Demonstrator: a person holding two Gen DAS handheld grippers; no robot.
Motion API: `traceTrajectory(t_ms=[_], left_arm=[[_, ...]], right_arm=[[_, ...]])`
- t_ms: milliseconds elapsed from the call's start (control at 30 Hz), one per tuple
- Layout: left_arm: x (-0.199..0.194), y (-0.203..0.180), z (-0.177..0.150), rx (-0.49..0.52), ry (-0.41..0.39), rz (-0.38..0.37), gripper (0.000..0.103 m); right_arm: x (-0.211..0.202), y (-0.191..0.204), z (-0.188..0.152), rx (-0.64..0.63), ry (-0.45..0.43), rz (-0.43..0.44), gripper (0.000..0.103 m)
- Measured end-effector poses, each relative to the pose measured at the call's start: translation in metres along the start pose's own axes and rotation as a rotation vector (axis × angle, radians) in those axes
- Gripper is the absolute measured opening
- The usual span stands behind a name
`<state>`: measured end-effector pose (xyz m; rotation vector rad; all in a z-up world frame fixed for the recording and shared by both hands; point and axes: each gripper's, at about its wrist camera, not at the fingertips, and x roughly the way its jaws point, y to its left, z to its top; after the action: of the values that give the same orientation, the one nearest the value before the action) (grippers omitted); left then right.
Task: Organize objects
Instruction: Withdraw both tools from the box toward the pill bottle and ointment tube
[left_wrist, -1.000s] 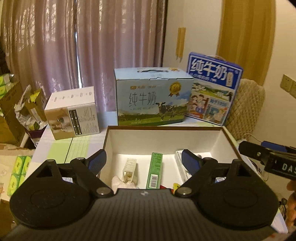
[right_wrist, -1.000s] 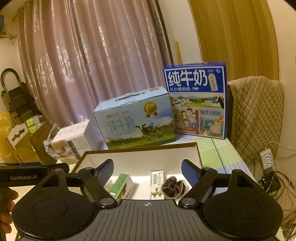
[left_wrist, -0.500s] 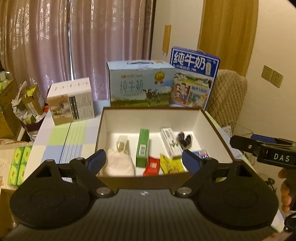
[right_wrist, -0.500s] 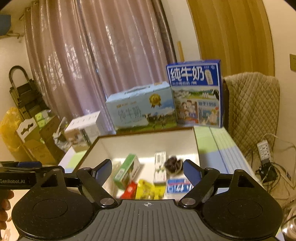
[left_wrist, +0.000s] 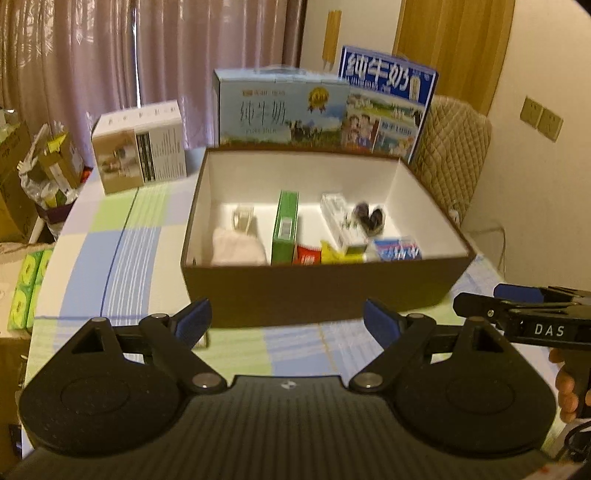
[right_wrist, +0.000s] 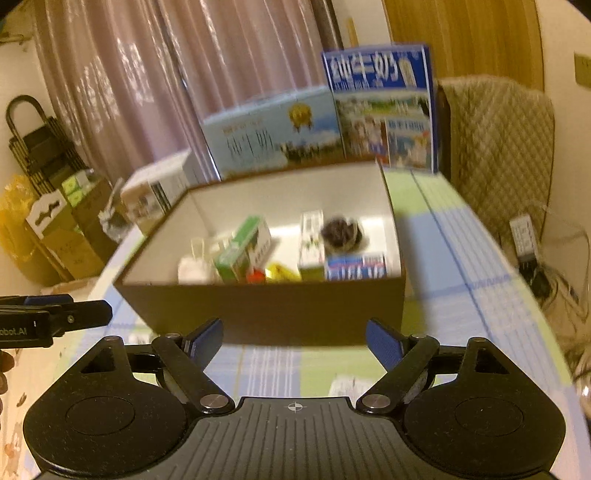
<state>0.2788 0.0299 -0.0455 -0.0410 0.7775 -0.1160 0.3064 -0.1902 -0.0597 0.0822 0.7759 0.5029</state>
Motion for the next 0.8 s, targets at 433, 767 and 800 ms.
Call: traceTrajectory(t_ms=[433,767,800], left_arm=[[0.029,0.033,-0.043,0.013,0.110,0.024,0.087],[0.042,0.045,-0.051,-0.002,0.140,0.025,0.086],[0.044,0.046,-0.051,-0.008,0.142,0.028,0.086]], right_arm=[[0.034,-0.015,-0.038,0.007,0.177,-0.044,0.082],[0.049,-0.015,-0.050,-0.021,0.240,-0.066,0.082],[0.051,-0.015,-0.052,-0.024,0.249,-0.071,0.082]])
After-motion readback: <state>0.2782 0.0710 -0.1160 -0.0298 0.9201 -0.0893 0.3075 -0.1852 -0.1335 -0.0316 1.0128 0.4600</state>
